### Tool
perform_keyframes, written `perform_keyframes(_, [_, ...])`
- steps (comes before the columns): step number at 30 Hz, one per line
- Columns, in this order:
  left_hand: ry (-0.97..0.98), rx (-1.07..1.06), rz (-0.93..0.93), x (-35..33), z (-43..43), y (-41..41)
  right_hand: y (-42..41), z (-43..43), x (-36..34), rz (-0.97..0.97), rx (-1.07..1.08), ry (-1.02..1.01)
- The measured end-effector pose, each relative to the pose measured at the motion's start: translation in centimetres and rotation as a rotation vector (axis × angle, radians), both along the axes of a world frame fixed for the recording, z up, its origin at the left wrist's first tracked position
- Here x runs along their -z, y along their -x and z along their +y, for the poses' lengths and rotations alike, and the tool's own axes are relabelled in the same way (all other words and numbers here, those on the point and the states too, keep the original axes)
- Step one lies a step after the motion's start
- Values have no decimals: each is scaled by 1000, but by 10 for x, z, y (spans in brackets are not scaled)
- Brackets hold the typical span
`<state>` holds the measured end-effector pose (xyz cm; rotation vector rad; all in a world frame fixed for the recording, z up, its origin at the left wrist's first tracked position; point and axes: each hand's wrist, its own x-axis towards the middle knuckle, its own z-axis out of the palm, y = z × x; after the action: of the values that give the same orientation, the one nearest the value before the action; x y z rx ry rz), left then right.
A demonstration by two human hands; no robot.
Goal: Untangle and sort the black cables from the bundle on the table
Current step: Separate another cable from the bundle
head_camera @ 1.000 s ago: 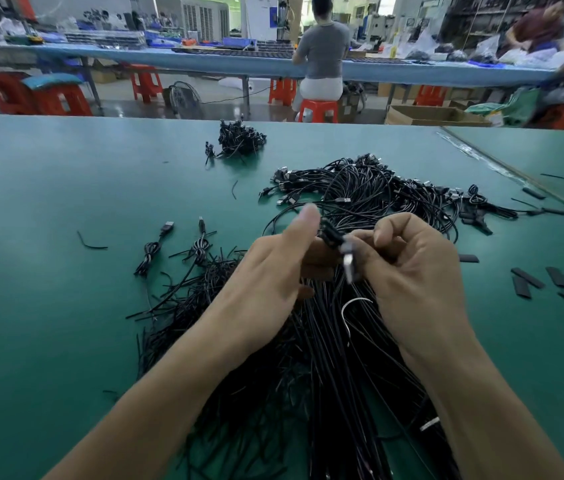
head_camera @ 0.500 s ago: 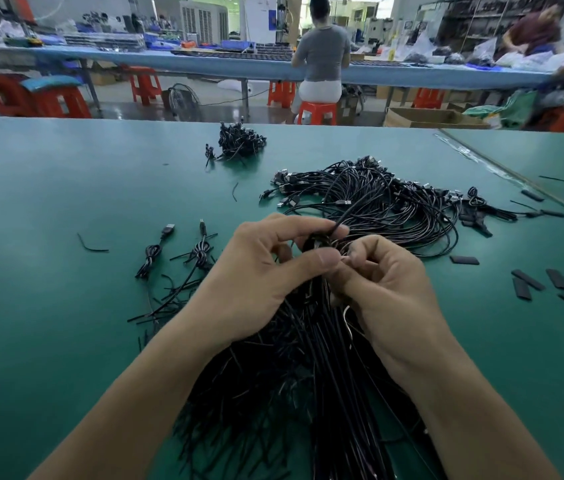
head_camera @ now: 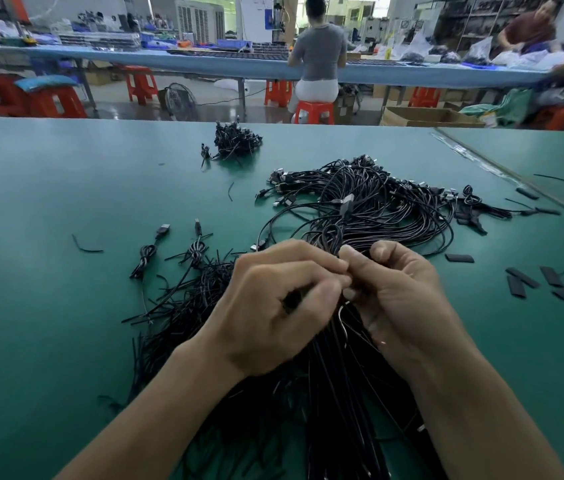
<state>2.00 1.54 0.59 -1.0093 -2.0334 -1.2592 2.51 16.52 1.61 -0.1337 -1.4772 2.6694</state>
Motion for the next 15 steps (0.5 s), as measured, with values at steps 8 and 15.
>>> perform_keyframes(8, [-244, -65, -538, 7, -3, 13, -7, -4, -8, 106, -1, -74])
perform_keyframes(15, [-107, 90, -613, 8, -13, 22, -6, -6, -3, -77, -88, 23])
